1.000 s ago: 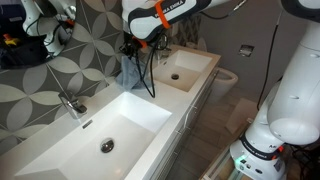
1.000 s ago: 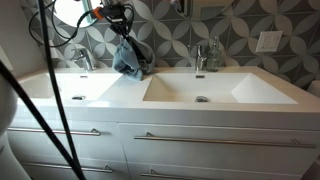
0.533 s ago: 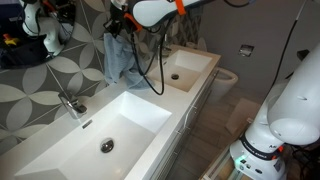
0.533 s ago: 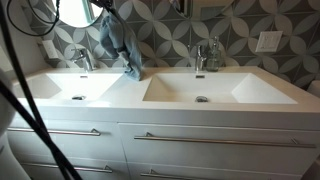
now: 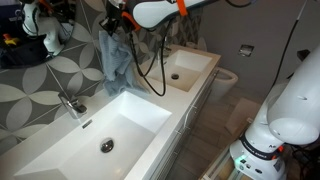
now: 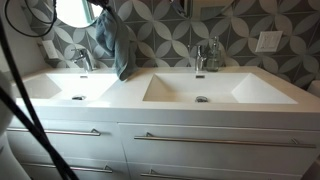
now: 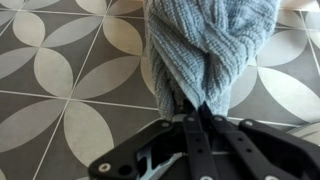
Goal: Pick up the gray towel and put it on the tap on the left
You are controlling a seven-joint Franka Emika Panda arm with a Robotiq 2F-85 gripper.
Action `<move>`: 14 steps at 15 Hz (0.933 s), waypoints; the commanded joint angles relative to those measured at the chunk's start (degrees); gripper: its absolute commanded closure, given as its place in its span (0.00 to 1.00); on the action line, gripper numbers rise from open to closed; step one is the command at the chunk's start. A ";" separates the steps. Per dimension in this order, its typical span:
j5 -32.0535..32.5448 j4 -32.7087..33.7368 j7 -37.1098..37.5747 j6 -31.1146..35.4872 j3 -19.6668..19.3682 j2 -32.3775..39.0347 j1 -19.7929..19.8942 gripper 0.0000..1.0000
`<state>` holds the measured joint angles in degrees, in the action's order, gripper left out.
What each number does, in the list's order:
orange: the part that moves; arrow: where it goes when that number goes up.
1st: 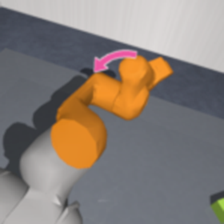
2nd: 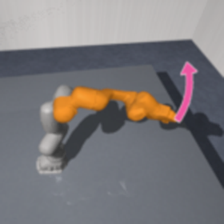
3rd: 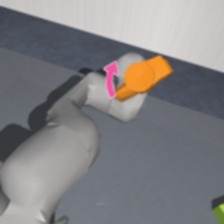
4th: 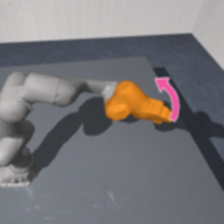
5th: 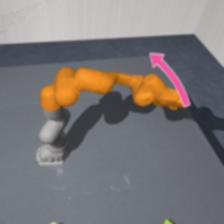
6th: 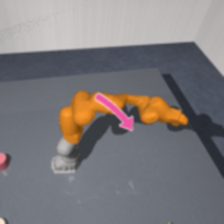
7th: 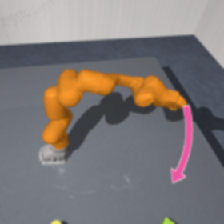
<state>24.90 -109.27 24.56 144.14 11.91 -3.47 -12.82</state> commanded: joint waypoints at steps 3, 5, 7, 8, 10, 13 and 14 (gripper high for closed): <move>-0.67 6.55 -2.66 -1.08 2.51 1.44 -0.77 0.98; -0.80 10.82 -4.85 -1.41 4.36 1.84 -2.10 0.98; -0.36 15.88 -7.32 -1.17 6.33 3.47 -3.53 0.98; 0.31 18.24 -8.35 -0.67 7.19 4.69 -4.17 0.98; -0.15 22.72 -10.58 0.39 8.53 7.60 -5.67 0.98; -2.80 27.82 -13.53 0.64 9.42 12.39 -8.08 0.98; -3.86 29.02 -14.31 0.26 9.38 13.84 -8.76 0.98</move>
<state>24.15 -87.35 14.12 144.30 21.01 3.88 -19.67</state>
